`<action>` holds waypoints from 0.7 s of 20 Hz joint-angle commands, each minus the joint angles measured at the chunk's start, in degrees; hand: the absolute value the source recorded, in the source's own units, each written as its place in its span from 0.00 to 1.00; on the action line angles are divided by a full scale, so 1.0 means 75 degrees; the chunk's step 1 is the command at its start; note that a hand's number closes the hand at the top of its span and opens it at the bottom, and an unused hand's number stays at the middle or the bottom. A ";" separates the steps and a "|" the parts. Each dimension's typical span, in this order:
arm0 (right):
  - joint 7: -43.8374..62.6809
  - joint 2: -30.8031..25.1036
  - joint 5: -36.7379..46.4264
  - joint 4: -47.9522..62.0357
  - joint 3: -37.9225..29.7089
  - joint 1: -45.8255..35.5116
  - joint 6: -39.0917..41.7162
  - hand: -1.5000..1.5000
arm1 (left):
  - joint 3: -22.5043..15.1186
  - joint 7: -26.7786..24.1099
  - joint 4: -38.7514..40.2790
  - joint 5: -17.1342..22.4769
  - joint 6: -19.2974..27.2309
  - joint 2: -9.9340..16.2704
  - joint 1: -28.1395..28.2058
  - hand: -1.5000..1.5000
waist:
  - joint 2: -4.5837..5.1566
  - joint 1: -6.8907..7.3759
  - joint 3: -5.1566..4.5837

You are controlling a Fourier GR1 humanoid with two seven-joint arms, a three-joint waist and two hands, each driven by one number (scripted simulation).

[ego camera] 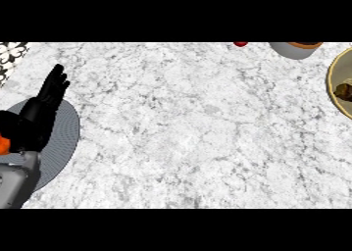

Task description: Pick the sweet potato from the plate and place it in the bowl

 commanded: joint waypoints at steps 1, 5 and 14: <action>0.2001 -0.0111 0.0114 0.0259 0.0023 -0.0107 -0.1079 1.00 | -0.0084 0.0077 -0.0019 -0.0021 0.0049 -0.0107 -0.0074 0.50 | -0.0045 -0.0125 0.0056; 0.2003 -0.0150 0.0019 0.0401 -0.0062 -0.0017 -0.1364 1.00 | -0.0042 0.0040 -0.0027 -0.0003 0.0042 -0.0091 -0.0056 0.50 | -0.0012 -0.0048 0.0082; 0.2006 -0.0207 -0.1099 0.0408 -0.1151 0.0685 -0.1645 1.00 | 0.0049 0.0089 0.0008 0.0022 0.0158 -0.0132 -0.0016 0.50 | -0.0025 -0.0444 0.0252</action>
